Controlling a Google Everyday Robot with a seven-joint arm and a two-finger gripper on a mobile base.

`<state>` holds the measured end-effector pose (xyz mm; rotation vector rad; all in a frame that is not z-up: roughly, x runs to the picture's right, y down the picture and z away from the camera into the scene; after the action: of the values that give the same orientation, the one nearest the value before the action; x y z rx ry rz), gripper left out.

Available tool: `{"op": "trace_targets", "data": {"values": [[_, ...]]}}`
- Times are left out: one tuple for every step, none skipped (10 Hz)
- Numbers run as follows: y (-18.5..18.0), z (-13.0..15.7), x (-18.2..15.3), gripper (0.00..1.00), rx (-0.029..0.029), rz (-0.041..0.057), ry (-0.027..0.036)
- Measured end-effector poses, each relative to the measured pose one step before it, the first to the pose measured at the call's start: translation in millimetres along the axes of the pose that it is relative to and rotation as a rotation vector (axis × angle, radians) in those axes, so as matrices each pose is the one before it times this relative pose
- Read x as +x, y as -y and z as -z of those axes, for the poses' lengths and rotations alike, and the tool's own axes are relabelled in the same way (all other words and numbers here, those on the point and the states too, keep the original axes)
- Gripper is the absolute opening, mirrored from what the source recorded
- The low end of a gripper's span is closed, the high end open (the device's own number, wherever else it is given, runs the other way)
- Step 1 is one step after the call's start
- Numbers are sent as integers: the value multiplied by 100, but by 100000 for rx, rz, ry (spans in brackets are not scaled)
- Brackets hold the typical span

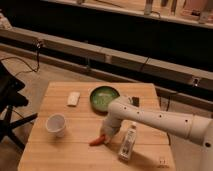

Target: Drag the pepper across the table

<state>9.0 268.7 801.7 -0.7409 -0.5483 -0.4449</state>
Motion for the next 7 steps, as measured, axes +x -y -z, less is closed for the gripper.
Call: {"op": "trace_targets", "data": {"values": [[-100, 283, 654, 2, 316, -309, 42], [-203, 229, 407, 2, 109, -284, -39], [-142, 101, 180, 2, -151, -392, 27], [163, 82, -41, 2, 255, 9, 180], [310, 515, 451, 2, 1294, -383, 186], [243, 423, 459, 2, 1096, -541, 122], [107, 164, 335, 2, 456, -224, -24]]}}
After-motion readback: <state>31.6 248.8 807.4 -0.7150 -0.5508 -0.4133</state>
